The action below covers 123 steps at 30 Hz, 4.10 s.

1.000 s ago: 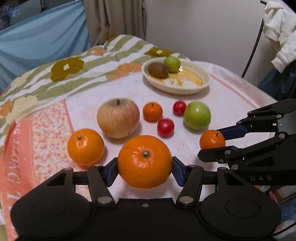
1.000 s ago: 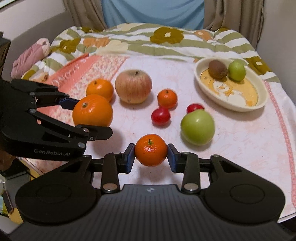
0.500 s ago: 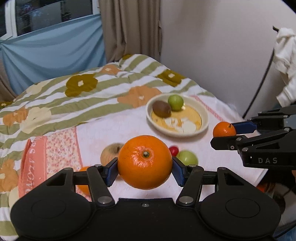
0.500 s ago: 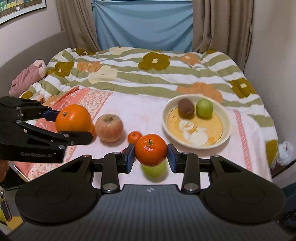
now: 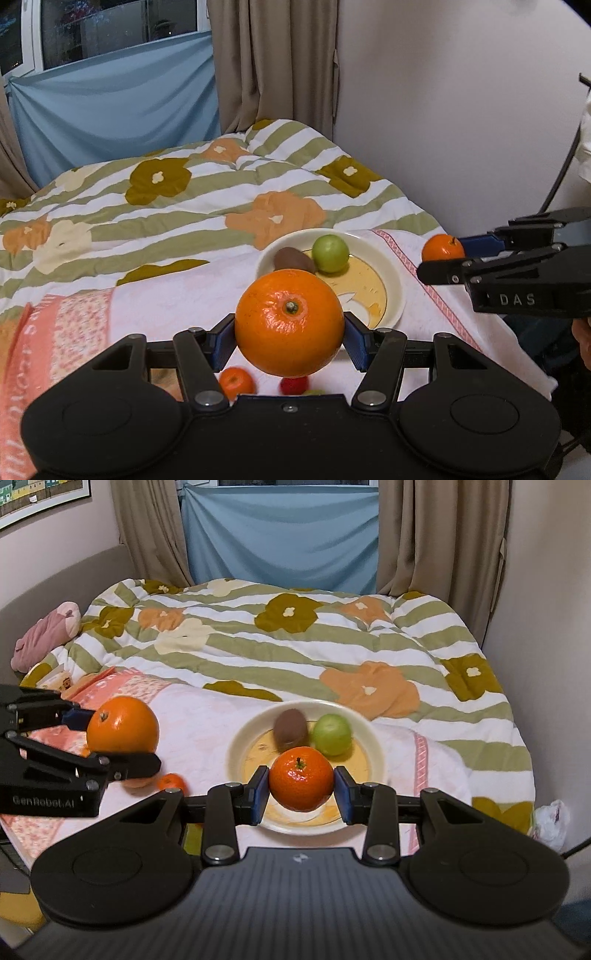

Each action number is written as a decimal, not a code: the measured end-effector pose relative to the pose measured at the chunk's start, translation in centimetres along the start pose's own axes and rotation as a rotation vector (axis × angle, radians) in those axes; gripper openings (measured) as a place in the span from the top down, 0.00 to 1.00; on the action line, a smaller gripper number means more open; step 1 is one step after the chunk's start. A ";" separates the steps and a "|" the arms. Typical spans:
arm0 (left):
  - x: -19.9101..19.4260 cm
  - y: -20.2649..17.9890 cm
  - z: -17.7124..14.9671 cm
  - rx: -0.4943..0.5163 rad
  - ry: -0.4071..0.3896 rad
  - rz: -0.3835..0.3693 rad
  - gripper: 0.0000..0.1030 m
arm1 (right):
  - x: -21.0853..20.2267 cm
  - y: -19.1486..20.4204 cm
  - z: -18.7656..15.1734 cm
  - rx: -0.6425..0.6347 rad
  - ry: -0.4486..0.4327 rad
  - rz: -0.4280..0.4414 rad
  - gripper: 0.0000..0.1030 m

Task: Organize fruits
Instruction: 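Carry the orange and tangerine into the duck bowl and open both tools, then withdraw both tools from the bowl toward the remaining fruit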

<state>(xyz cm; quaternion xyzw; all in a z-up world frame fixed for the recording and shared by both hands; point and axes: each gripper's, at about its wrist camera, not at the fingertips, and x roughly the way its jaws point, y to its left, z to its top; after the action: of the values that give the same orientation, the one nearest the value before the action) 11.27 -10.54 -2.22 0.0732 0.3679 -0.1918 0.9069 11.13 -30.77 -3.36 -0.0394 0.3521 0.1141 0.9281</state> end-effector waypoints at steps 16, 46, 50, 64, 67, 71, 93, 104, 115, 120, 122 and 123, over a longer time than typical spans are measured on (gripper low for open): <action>13.6 -5.5 2.5 0.020 0.105 -0.003 0.38 | 10.2 -8.7 0.9 -0.015 0.077 0.070 0.49; 13.8 -6.6 1.0 0.045 0.158 0.053 0.19 | 14.7 -8.6 0.9 -0.014 0.119 0.158 0.49; 13.2 -5.7 0.8 0.024 0.155 0.074 0.19 | 15.8 -8.4 0.7 -0.002 0.126 0.167 0.49; 10.9 -5.6 0.4 -0.009 0.130 0.084 0.17 | 14.4 -8.9 0.1 0.030 0.100 0.112 0.02; 10.1 -5.7 0.6 -0.014 0.118 0.085 0.17 | 13.5 -9.0 0.3 0.034 0.099 0.089 0.02; 8.5 -5.7 1.0 -0.014 0.091 0.092 0.17 | 11.3 -8.8 0.6 0.021 0.075 0.073 0.02; -4.8 -1.5 -3.2 -0.081 -0.031 0.194 0.01 | -0.5 -0.9 0.2 0.007 -0.028 0.021 0.00; -8.8 5.2 -5.7 -0.084 -0.039 0.216 0.00 | -2.8 6.8 -1.0 0.087 -0.032 0.011 0.00; -8.1 12.3 -8.4 -0.053 0.012 0.164 0.01 | -0.5 14.8 -1.3 0.139 -0.030 0.015 0.00; -6.0 14.9 -9.3 -0.013 0.026 0.130 0.01 | 2.1 17.4 -1.7 0.170 -0.016 0.010 0.00; -4.6 15.7 -9.6 0.015 0.033 0.111 0.03 | 3.4 18.4 -1.9 0.180 -0.014 0.004 0.00; -3.9 16.0 -9.7 0.026 0.036 0.102 0.03 | 4.0 18.8 -1.9 0.184 -0.012 -0.001 0.00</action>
<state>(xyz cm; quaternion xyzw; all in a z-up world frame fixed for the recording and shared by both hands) 8.91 7.88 -6.62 0.1072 0.3776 -0.1488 0.9076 8.33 -12.05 -7.31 0.0463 0.3556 0.0811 0.9300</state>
